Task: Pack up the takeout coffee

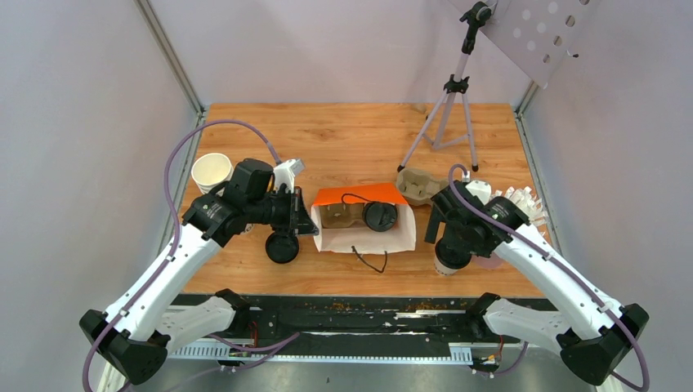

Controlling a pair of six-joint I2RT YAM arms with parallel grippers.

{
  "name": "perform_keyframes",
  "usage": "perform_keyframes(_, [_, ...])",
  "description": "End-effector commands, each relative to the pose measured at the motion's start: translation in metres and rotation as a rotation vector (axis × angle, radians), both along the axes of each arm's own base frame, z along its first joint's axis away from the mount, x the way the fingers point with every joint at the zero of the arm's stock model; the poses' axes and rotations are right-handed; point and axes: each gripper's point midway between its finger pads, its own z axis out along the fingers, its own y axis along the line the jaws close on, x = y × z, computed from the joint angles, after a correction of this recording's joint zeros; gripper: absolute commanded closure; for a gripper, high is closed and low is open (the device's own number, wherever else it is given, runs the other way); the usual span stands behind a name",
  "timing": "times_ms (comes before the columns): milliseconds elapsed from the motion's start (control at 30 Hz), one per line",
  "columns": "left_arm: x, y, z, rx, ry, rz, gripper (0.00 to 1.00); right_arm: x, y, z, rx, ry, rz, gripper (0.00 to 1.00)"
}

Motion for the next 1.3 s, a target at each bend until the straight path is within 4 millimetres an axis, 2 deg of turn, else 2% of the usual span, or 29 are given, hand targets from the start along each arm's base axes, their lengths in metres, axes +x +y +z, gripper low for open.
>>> perform_keyframes(0, [0.001, 0.001, 0.014, -0.009, -0.052, -0.015, 0.93, 0.005, 0.008, -0.003, 0.069, -0.017, -0.028, 0.0])
perform_keyframes(167, [0.0, 0.001, 0.016, -0.016, -0.055, -0.017, 0.93, 0.001, -0.001, -0.015, 0.041, 0.012, -0.041, 0.0])
perform_keyframes(400, [0.0, 0.001, 0.015, -0.015, -0.057, -0.019, 0.93, 0.002, -0.011, -0.02, 0.035, 0.008, -0.045, 0.02])
perform_keyframes(767, [-0.002, 0.002, 0.015, -0.016, -0.059, -0.02, 0.93, 0.01, -0.014, -0.028, 0.026, 0.011, -0.024, 0.05])
perform_keyframes(1267, [-0.001, 0.002, 0.017, -0.014, -0.063, -0.019, 0.93, 0.01, -0.017, -0.041, 0.02, 0.031, -0.012, 0.09])
